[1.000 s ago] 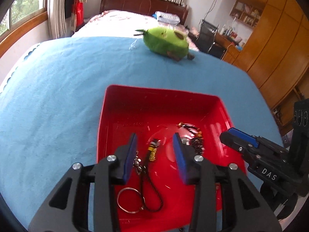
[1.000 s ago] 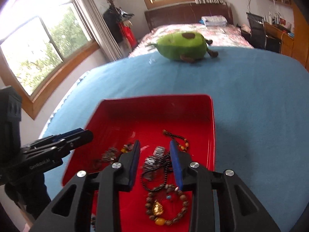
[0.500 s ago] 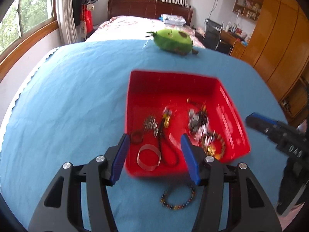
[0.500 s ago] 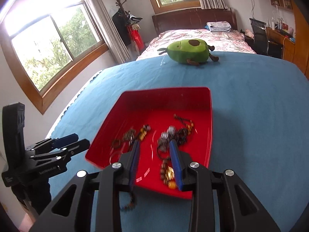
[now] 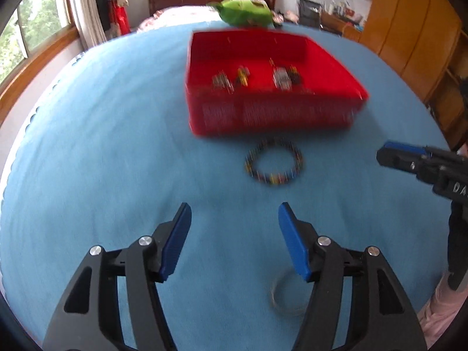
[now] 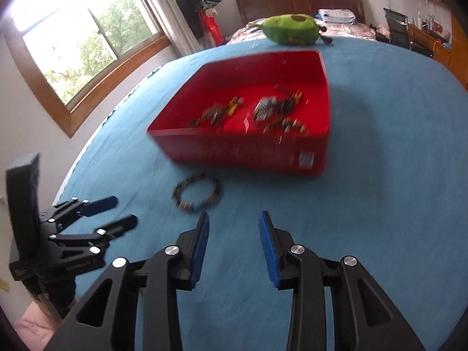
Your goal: Organize jewelry
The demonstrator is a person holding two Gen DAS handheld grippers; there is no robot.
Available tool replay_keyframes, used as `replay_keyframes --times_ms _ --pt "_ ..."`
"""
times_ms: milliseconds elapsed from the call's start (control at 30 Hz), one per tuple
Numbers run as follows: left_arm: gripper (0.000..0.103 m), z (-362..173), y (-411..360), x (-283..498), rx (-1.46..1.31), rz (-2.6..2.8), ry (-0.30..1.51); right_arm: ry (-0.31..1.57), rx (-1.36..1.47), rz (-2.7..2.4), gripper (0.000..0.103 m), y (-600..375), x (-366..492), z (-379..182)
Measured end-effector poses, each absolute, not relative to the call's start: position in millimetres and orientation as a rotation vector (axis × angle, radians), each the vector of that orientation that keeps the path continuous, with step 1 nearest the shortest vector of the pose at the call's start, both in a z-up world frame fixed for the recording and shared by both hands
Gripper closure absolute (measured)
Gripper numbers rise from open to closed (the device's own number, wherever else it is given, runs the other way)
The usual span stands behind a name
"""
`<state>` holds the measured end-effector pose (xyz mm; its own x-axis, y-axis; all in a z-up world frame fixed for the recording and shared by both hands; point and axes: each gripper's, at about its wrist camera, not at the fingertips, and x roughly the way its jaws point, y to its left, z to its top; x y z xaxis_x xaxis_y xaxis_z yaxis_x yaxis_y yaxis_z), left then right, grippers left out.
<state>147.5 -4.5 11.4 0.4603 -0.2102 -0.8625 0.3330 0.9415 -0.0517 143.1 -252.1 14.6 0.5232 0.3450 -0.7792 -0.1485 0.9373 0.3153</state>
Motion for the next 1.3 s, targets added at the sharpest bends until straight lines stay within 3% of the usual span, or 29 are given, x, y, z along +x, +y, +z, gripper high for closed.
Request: replay_keyframes --times_ms 433,600,700,767,867,1133,1300 --pt "0.043 -16 -2 102 0.153 -0.362 1.112 1.003 0.243 0.317 0.067 -248 103 -1" --pt "0.052 -24 -9 103 0.194 -0.324 1.118 1.006 0.251 0.332 0.066 -246 96 -2" --pt "0.064 -23 -11 105 0.198 -0.304 1.112 0.999 0.253 0.335 0.066 -246 95 0" --pt "0.084 -23 -10 107 0.202 -0.3 1.107 0.994 0.253 0.335 0.065 -247 95 1" --pt "0.096 -23 -9 114 0.198 -0.293 1.102 0.994 0.256 0.336 0.065 -246 94 1" --pt "0.097 -21 13 161 0.151 -0.236 1.078 1.004 0.254 0.353 0.065 -239 102 -3" --pt "0.088 -17 25 181 0.092 -0.237 1.084 1.014 0.255 0.358 0.065 -236 108 -6"
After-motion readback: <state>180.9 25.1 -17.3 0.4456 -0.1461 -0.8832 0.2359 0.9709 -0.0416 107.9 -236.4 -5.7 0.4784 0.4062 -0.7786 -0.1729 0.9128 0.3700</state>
